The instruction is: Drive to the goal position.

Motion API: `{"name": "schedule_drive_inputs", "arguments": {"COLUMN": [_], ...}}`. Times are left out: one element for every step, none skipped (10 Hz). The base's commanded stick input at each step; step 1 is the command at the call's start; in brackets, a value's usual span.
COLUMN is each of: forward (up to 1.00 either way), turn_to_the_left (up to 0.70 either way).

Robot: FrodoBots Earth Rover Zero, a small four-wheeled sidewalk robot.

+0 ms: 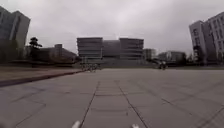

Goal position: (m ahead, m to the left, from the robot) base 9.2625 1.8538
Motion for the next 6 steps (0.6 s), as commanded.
{"name": "schedule_drive_inputs", "arguments": {"forward": [0.7,0.7,0.7,0.7,0.7,0.7], "turn_to_the_left": [0.0,0.0,0.0,0.0,0.0,0.0]}}
